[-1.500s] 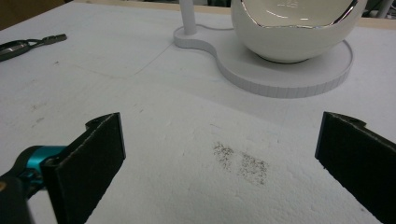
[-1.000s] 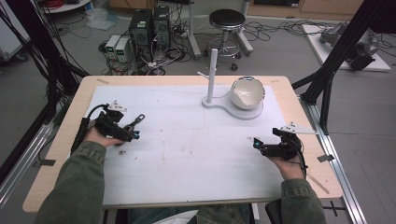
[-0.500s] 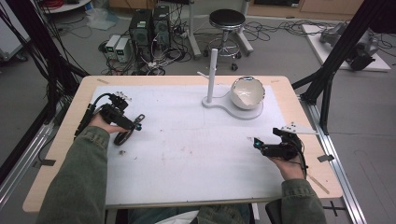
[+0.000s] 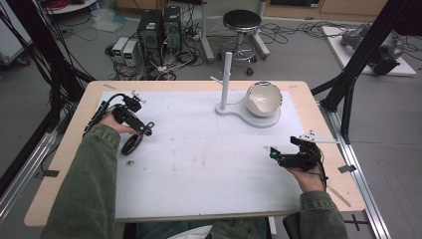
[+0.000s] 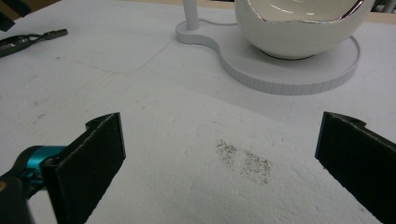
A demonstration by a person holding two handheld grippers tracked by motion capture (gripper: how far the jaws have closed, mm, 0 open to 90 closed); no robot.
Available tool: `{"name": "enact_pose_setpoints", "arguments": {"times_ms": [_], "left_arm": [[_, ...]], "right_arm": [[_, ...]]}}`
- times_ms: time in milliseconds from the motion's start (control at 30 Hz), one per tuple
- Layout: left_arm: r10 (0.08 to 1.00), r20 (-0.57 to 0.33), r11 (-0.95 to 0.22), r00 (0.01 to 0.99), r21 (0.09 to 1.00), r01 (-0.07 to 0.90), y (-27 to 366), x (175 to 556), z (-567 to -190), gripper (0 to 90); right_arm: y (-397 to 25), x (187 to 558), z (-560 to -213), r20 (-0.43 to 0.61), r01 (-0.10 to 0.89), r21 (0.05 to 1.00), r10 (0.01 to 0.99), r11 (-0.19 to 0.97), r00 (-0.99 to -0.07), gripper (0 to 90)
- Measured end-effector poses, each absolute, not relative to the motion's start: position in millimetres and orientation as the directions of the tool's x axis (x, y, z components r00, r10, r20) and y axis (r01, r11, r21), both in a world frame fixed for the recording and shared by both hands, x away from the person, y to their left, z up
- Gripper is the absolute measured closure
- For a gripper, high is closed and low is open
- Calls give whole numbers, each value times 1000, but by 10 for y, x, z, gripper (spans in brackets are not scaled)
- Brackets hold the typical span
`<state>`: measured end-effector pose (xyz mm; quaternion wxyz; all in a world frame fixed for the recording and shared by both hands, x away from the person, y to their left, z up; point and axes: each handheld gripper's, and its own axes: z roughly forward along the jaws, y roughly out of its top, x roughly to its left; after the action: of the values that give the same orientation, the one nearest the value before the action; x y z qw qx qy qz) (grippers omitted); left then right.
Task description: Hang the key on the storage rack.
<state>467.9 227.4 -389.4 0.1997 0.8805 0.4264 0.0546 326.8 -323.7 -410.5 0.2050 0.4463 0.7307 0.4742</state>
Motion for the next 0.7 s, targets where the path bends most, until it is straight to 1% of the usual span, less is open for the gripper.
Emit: {"name": "enact_pose_setpoints", "arguments": {"times_ms": [167, 267, 500, 700], "left_arm": [[789, -62, -557, 611, 346, 755, 2274, 4753, -3897, 88], [803, -55, -543, 594, 345, 766, 2285, 4774, -3907, 97], [788, -69, -561, 612, 330, 759, 2266, 4804, -3972, 97], [792, -79, -562, 606, 295, 773, 2269, 4829, -4014, 110]], "right_arm": [[-3240, 3270, -4111, 123, 461, 874, 847, 155, -517, 6], [-3247, 3262, -4114, 123, 464, 873, 851, 152, -510, 6], [-3289, 3193, -4137, 118, 475, 866, 860, 156, -496, 6], [-3295, 3167, -4135, 122, 481, 864, 866, 149, -486, 6]]}}
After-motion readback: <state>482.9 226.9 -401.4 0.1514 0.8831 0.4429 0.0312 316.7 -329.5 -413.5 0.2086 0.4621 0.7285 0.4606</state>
